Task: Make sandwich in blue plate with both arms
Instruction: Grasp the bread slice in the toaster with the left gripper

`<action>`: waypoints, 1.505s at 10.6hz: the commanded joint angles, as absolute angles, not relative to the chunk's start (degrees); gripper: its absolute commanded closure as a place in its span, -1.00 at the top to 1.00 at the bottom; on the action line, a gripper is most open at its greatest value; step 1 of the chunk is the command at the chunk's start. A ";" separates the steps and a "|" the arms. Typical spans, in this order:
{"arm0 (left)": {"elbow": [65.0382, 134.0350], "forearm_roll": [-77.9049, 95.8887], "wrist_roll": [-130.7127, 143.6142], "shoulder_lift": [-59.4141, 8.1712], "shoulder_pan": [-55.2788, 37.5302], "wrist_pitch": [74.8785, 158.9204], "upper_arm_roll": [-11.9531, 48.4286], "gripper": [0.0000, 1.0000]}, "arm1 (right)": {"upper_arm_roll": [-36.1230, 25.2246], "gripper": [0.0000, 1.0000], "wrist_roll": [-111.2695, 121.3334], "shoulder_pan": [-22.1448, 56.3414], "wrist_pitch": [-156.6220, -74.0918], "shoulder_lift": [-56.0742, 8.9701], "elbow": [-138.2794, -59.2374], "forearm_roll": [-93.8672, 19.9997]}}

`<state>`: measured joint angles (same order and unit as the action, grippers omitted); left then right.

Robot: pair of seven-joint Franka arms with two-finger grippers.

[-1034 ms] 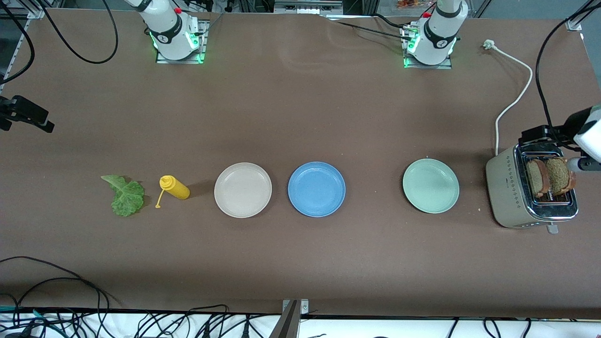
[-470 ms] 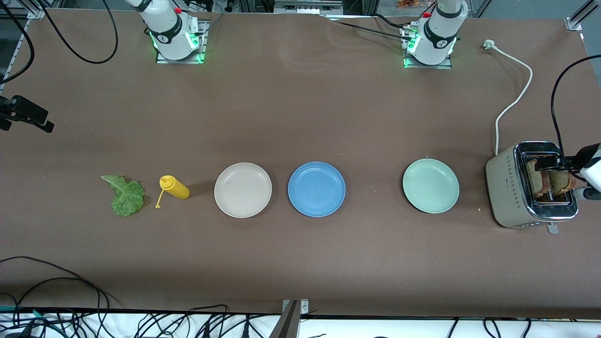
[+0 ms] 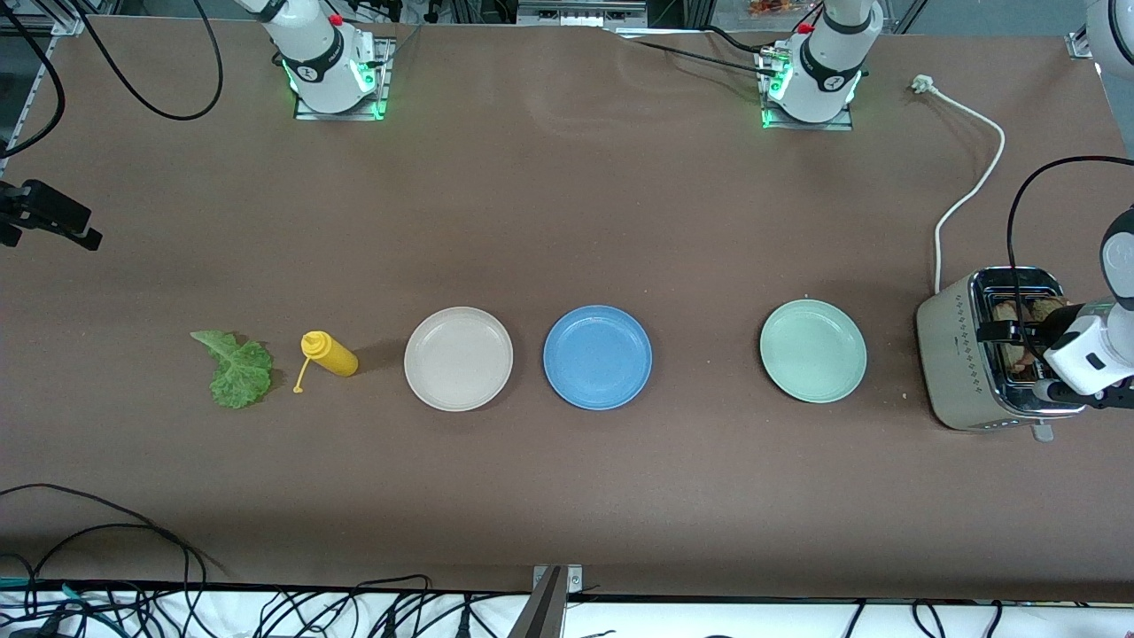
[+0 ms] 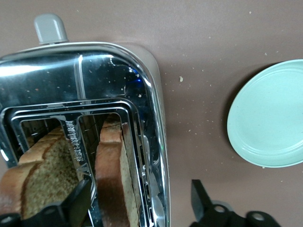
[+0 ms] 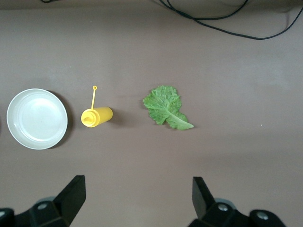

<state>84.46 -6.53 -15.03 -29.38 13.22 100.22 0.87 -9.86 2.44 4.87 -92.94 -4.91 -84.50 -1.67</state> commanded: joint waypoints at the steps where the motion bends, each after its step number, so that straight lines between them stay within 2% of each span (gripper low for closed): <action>1: 82.79 -9.05 -16.69 -30.24 13.27 99.32 0.97 -0.28 | -9.93 1.00 2.46 4.83 -92.02 -4.66 -83.76 -2.46; 3: 82.18 -9.05 -18.72 -29.88 13.27 98.44 1.05 -0.67 | -9.93 1.00 2.46 4.83 -92.02 -4.66 -83.76 -2.46; 5: 82.00 -9.14 -18.72 -29.18 13.36 96.43 0.79 -0.96 | -9.93 1.00 2.46 4.83 -92.02 -4.66 -83.76 -2.46; 9: 81.65 -9.14 -18.63 -28.39 13.27 94.40 0.26 -1.00 | -9.93 1.00 2.46 4.83 -92.02 -4.66 -83.76 -2.46; 12: 76.22 -12.56 -18.63 -28.30 12.31 89.23 1.31 -1.00 | -9.93 1.00 2.46 4.83 -92.02 -4.66 -83.76 -2.46; 16: 70.50 -18.19 -18.54 -27.34 2.92 83.24 1.58 -1.00 | -9.93 1.00 2.46 4.83 -92.02 -4.66 -83.76 -2.46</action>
